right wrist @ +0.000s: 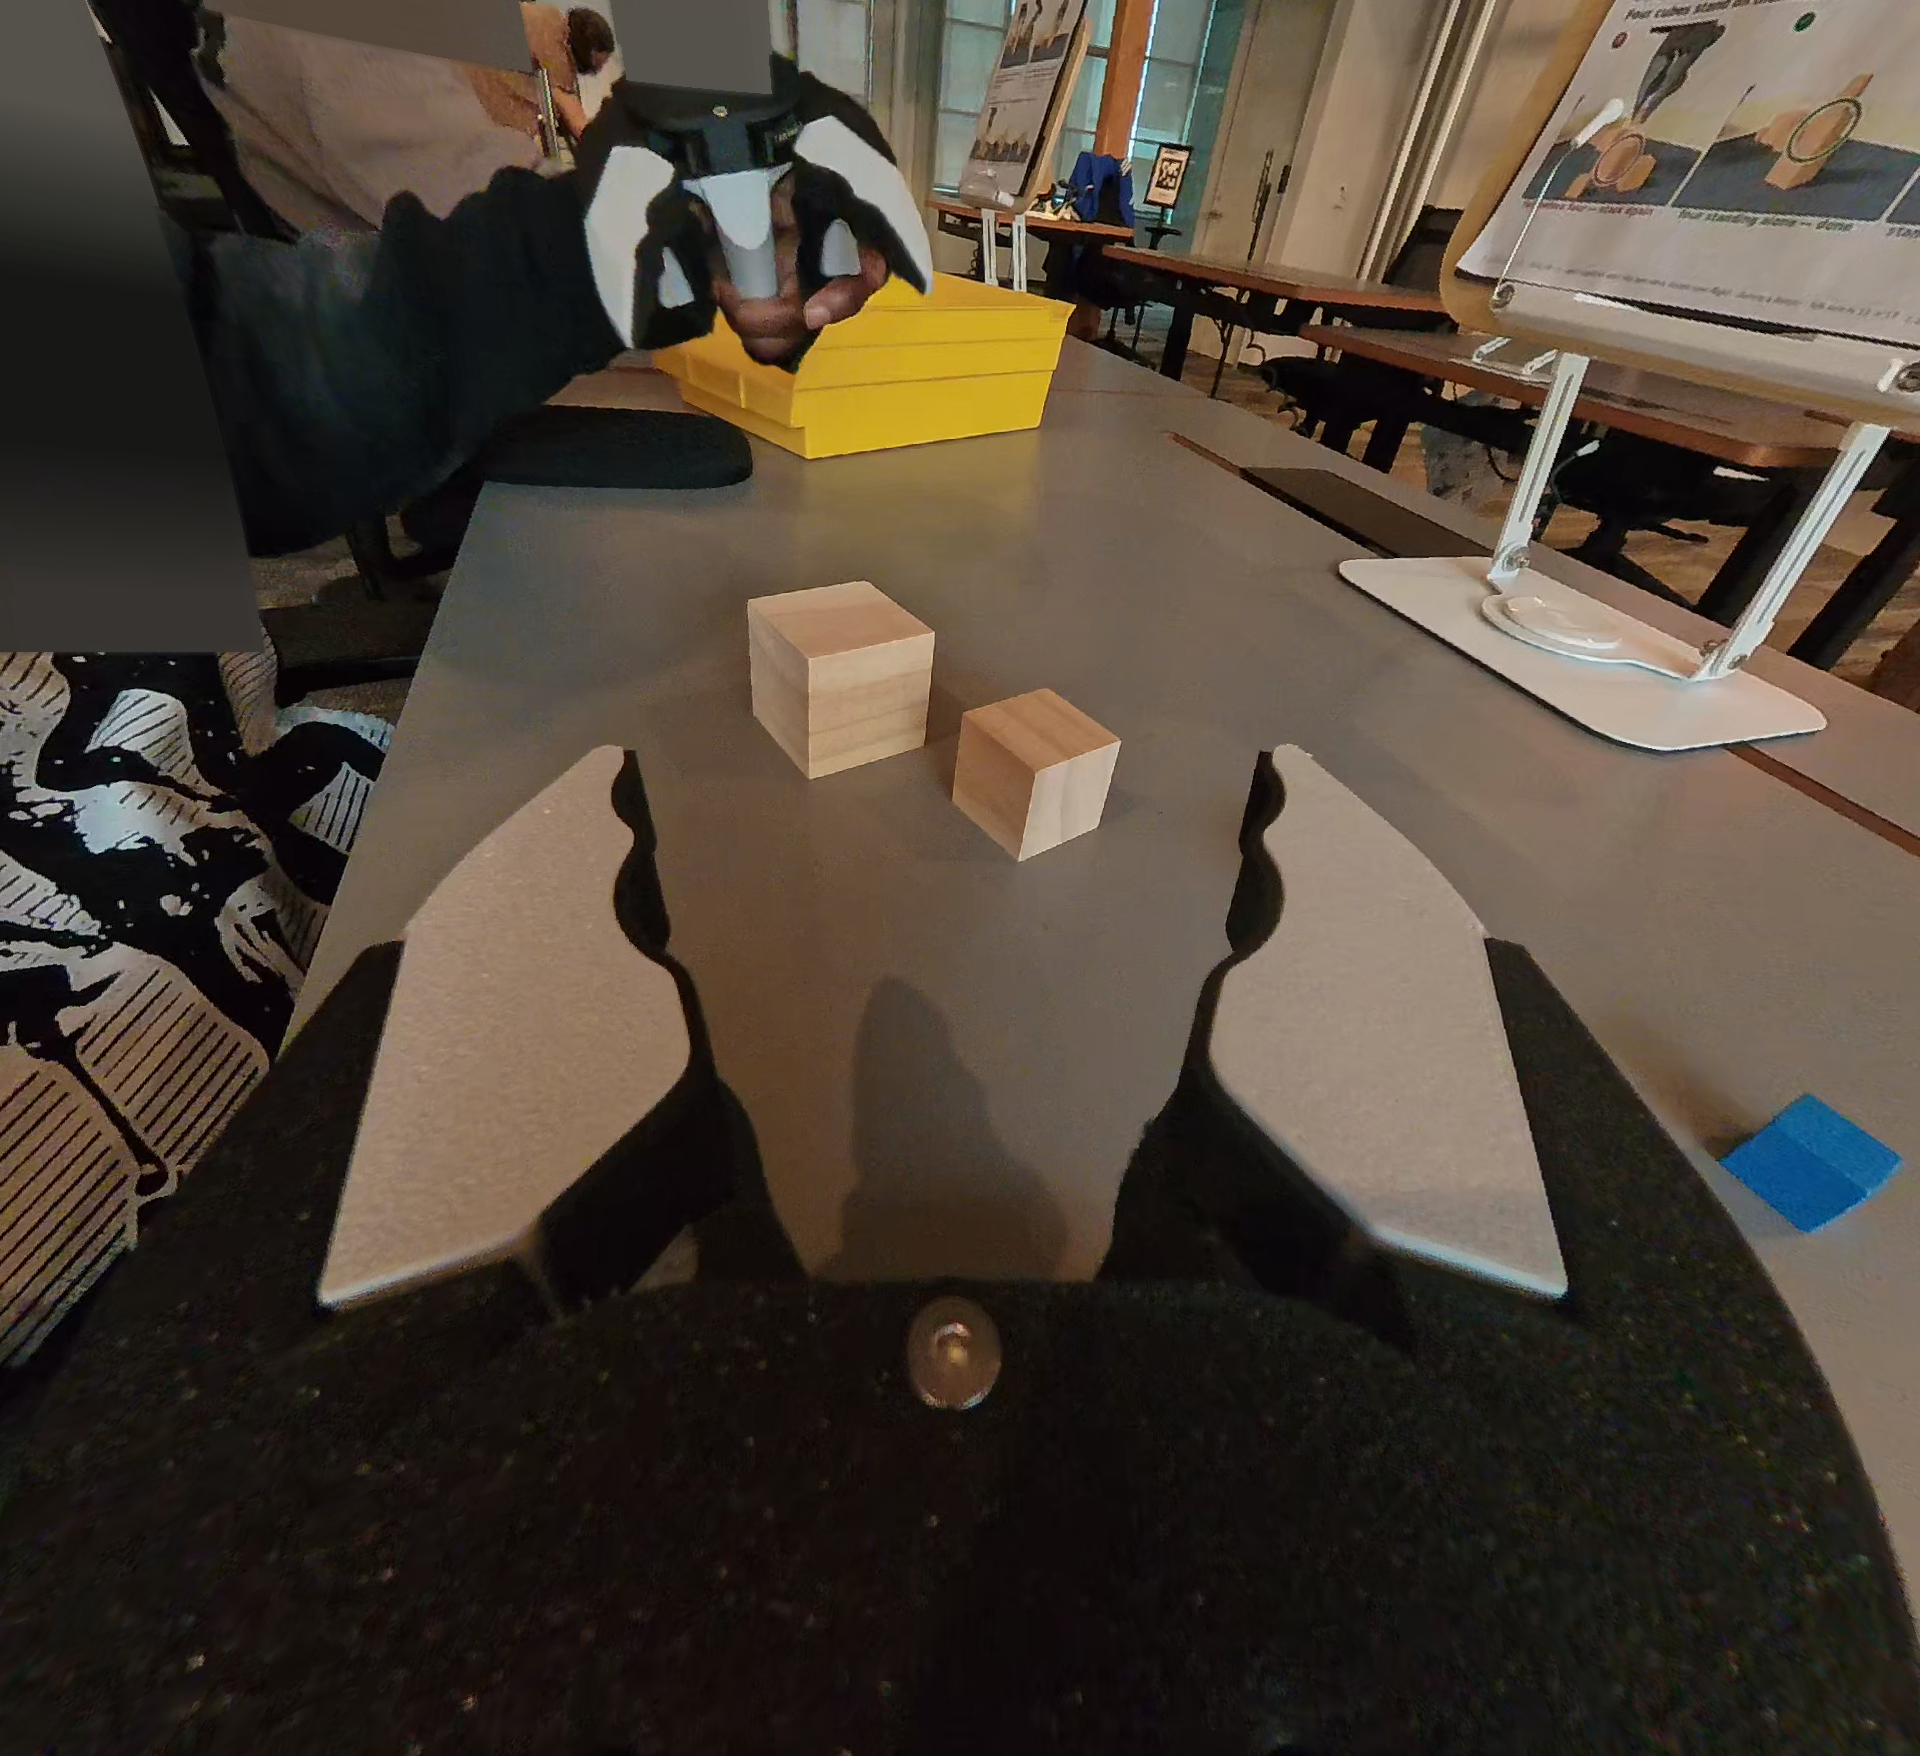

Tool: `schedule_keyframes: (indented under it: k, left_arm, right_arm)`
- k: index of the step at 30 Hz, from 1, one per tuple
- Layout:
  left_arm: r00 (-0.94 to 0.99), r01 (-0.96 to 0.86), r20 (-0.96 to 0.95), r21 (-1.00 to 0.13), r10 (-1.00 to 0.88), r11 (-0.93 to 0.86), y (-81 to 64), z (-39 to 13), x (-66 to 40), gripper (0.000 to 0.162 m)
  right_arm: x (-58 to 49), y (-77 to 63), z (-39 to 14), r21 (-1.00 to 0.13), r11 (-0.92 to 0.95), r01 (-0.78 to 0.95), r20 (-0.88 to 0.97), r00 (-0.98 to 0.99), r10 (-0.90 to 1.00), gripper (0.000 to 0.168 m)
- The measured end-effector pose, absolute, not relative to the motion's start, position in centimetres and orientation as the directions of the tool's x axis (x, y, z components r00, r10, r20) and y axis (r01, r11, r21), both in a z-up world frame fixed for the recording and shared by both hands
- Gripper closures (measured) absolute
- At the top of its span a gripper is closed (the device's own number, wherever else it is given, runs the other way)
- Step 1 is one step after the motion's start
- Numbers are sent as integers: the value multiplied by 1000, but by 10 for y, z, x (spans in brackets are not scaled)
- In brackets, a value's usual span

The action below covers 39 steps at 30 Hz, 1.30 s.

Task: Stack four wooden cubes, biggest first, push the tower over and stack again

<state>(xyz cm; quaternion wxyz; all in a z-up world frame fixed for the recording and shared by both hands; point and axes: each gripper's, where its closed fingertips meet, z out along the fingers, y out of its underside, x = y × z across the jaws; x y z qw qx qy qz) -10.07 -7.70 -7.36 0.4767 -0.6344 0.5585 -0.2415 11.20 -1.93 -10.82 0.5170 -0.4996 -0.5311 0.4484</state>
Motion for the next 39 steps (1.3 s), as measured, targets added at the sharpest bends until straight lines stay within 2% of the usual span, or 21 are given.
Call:
schedule_keyframes:
  k: [5,9,12,25,30,39]
  left_arm:
    - [298,-344,-207,-934,-932,98,-89,-65,-114,37]
    - [310,-257,-216,-957,-926,137,-99,-61,-130,36]
    - [340,-195,-165,-975,-926,102,-104,-62,-146,31]
    - [382,-69,-54,-997,-923,29,-130,-82,-208,36]
    - [457,-59,-53,-998,-888,29,-125,-93,-224,36]
    - [456,-46,-66,-998,-887,51,-128,-97,-227,47]
  right_arm:
    - [112,-19,-108,-993,94,69,97,36,995,61]
    - [111,-19,-109,-993,92,76,95,35,995,61]
    - [111,-18,-109,-993,87,76,90,36,995,61]
    - [110,-17,-110,-994,75,81,79,39,996,61]
    - [110,-17,-109,-994,70,80,74,41,996,61]
    - [110,-16,-109,-995,71,77,74,45,996,60]
